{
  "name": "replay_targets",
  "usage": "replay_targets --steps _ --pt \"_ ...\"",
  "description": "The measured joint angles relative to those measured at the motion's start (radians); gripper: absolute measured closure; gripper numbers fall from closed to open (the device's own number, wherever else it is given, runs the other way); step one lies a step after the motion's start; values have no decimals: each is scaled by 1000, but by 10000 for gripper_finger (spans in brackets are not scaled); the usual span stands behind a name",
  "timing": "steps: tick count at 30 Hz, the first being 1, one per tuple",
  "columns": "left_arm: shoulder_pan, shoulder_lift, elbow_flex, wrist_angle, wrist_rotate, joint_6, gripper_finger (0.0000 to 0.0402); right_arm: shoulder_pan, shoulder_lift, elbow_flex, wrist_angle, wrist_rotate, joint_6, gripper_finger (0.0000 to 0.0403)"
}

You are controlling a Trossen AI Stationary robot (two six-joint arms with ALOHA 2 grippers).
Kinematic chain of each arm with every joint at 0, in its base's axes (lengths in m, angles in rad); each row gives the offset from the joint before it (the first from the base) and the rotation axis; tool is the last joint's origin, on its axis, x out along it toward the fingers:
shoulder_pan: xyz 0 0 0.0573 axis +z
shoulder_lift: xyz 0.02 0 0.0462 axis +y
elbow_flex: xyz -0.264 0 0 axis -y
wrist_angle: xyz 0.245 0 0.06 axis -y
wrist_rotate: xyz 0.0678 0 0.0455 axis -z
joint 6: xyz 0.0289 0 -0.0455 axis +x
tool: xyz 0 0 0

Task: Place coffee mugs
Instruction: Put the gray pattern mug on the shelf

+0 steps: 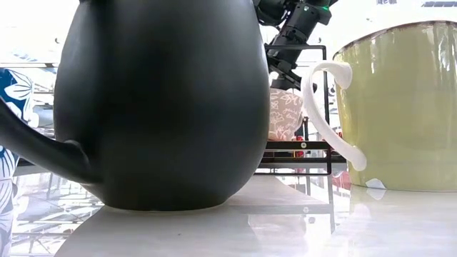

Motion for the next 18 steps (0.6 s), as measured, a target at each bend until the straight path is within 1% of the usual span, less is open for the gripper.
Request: replay_targets --steps 4,8,15,18 --pt "0 0 0 -1 0 -8 330 0 0 -1 25 0 7 280" --pt "-6 0 0 -1 -1 -47 330 1 0 -1 58 0 9 265" --pt "-39 0 0 -9 -1 -138 330 1 -3 -1 87 0 -18 252" --pt "-71 0 0 -58 5 -204 330 1 -22 -2 124 0 -22 251"
